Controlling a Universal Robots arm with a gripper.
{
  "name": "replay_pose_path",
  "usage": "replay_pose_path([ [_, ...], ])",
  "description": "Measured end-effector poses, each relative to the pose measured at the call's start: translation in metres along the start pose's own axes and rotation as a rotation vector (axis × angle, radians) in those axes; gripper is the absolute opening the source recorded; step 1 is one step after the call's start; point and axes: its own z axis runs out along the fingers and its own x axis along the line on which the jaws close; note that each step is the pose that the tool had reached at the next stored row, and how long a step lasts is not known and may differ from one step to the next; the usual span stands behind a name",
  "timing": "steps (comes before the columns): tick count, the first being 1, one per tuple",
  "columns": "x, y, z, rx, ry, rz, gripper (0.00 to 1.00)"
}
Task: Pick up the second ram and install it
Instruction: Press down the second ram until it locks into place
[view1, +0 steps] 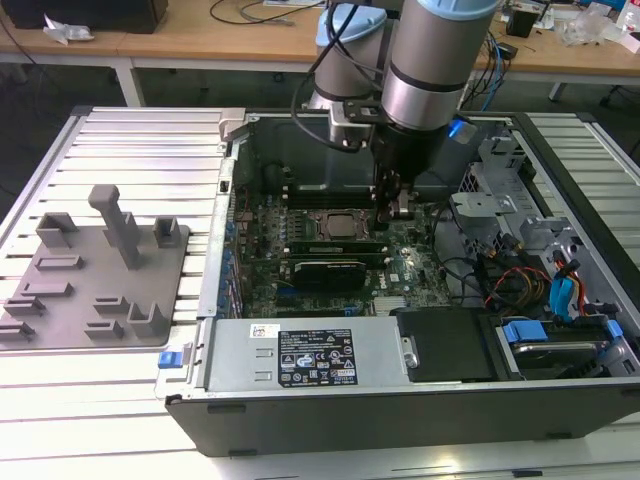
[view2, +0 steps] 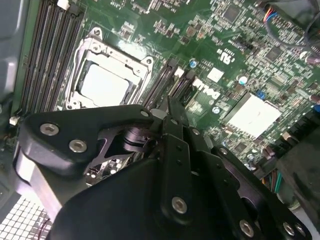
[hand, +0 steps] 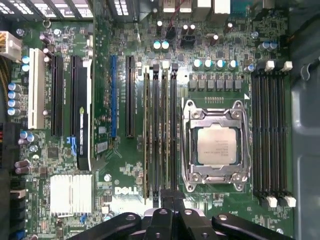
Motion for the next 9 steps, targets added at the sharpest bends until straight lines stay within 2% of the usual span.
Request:
replay_pose_path([
  [9, 0.0002, 0.0245, 0.0011, 0.0016, 0.0001, 0.0, 0.08],
])
